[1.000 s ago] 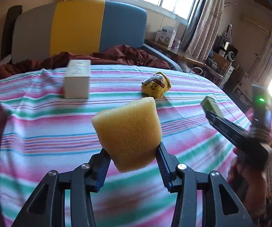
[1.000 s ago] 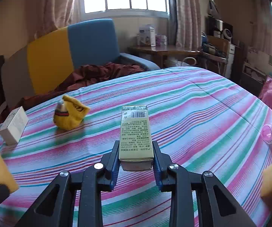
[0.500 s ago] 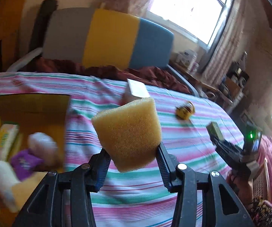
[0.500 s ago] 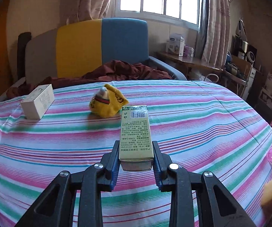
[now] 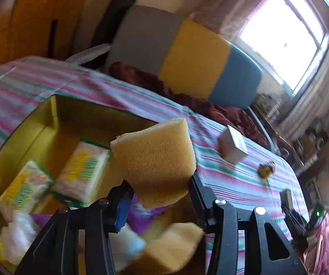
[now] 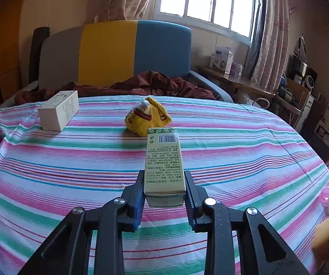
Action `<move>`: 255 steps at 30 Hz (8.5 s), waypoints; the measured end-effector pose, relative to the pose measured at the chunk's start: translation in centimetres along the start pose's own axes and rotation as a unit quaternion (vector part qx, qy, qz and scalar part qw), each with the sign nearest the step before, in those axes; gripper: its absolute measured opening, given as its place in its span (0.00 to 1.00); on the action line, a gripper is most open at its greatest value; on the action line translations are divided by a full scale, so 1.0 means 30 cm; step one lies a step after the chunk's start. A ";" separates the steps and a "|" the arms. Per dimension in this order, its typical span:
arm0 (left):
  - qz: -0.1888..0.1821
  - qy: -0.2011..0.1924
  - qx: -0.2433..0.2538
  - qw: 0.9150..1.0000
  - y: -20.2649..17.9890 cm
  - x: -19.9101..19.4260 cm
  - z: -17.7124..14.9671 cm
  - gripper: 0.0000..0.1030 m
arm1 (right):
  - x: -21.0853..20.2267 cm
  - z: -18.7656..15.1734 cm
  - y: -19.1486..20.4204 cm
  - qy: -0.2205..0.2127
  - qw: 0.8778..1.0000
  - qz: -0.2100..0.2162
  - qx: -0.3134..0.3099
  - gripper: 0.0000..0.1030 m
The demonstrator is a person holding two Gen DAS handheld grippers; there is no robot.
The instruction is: Organize objects
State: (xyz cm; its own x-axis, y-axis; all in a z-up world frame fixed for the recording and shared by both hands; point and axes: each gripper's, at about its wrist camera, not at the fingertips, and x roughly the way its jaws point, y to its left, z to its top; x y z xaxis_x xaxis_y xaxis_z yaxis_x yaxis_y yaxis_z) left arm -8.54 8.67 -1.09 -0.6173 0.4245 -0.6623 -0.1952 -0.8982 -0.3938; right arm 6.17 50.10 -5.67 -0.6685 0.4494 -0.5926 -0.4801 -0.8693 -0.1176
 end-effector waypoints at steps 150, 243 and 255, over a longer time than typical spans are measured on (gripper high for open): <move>-0.072 0.075 0.222 0.970 -0.617 0.118 -0.311 0.66 | 0.514 0.309 0.068 0.104 0.992 0.039 0.065 0.46; 0.024 -0.012 0.045 0.999 0.036 -0.011 0.017 0.49 | 0.032 0.053 0.315 0.015 0.999 -0.007 -0.036 0.36; 0.052 0.070 -0.011 0.996 0.272 0.089 0.077 0.49 | -0.064 0.034 0.309 -0.006 0.999 0.046 -0.008 0.36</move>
State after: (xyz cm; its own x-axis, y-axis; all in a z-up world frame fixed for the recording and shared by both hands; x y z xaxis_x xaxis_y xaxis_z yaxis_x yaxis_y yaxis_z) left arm -13.55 2.22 -4.60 -0.5199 0.3431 -0.7823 -0.1180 -0.9358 -0.3321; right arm 2.42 41.38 -4.80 -0.7166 0.3701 -0.5912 -0.4073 -0.9101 -0.0762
